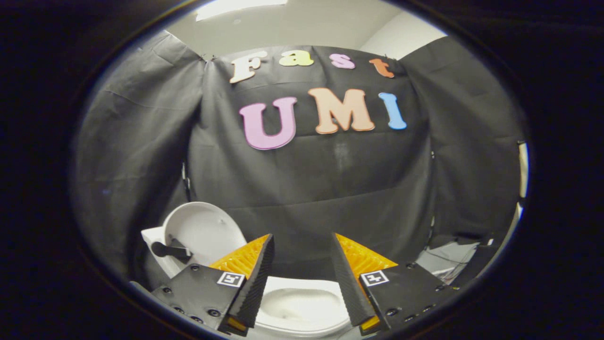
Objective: Open the toilet lid.
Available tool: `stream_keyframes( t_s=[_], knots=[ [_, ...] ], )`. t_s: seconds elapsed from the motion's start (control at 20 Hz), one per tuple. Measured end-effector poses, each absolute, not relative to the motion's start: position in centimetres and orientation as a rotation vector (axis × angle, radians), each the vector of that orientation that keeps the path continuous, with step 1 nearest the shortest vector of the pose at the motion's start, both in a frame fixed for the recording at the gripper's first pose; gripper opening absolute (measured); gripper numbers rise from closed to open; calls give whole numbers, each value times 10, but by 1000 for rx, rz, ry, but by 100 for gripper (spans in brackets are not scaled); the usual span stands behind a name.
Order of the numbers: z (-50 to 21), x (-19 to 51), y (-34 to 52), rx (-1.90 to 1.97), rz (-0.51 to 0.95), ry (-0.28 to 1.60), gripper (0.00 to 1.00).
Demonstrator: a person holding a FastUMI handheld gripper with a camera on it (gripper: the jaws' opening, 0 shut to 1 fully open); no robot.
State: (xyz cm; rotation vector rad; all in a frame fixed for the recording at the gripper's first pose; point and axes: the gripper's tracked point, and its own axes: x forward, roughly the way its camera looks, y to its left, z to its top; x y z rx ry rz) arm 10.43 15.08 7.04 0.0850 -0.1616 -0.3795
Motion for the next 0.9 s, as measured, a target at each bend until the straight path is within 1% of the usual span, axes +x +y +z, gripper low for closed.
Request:
stream_keyframes(
  t_s=[0.2,0.45,0.55,0.9],
  knots=[
    [80,65,82,53,-473,-149,74],
    [86,34,21,38,-509,-144,73],
    [83,28,7,47,-489,-133,73],
    [84,16,-24,60,-408,-188,72]
  ],
)
